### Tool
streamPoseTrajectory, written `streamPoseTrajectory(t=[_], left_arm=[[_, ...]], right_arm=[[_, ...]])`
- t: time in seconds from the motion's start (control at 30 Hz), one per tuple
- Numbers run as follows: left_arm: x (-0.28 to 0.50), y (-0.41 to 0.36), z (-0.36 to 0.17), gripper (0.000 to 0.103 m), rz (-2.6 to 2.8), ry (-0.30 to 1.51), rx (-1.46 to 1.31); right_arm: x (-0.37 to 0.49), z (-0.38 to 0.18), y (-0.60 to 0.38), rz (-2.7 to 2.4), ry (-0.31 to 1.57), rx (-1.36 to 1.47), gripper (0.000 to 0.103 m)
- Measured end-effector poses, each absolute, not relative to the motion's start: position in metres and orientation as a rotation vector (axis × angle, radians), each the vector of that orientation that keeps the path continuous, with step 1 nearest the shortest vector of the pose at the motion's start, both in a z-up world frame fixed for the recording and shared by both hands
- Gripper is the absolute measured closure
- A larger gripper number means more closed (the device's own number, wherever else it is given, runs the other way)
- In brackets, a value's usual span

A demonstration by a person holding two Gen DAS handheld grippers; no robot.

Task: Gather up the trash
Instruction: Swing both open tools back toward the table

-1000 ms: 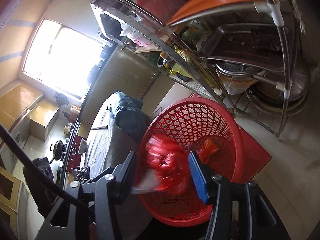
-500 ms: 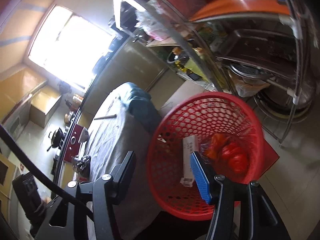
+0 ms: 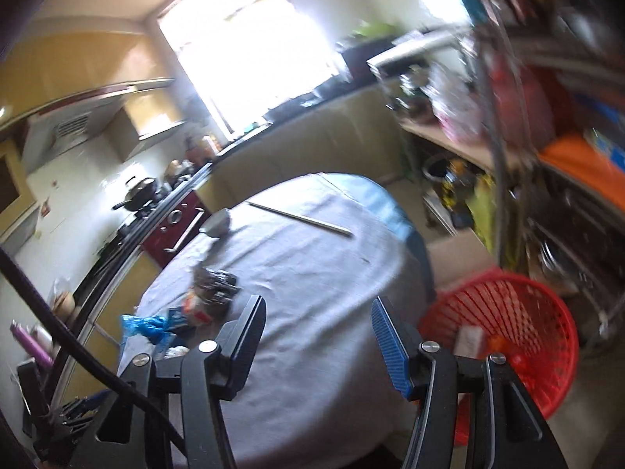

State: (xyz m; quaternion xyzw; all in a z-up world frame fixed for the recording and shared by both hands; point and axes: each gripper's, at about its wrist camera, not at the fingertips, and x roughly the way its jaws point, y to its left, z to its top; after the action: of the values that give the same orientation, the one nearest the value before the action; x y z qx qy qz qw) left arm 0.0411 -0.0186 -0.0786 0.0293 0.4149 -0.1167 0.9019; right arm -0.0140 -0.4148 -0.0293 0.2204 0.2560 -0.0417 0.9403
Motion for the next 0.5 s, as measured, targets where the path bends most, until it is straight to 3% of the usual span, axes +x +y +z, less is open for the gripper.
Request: streamPoseTrajectory(t=[0.1,0.33,0.5], left_arm=[[0.036,0.007,-0.074,0.038,-0.201,0.842,0.053],[0.026,0.030,-0.051,0.038,-0.184,0.764,0.067],[0.017,0.028,-0.039,0.037,-0.183,0.701,0.104]], right_arm=[[-0.013,-0.006,-0.395,-0.079,0.479,0.404,0.035],[-0.036,0.044,-0.363,-0.100,0.356,0.300,0.033],[-0.063,0.080,-0.361,-0.118,0.238,0.243,0.026]])
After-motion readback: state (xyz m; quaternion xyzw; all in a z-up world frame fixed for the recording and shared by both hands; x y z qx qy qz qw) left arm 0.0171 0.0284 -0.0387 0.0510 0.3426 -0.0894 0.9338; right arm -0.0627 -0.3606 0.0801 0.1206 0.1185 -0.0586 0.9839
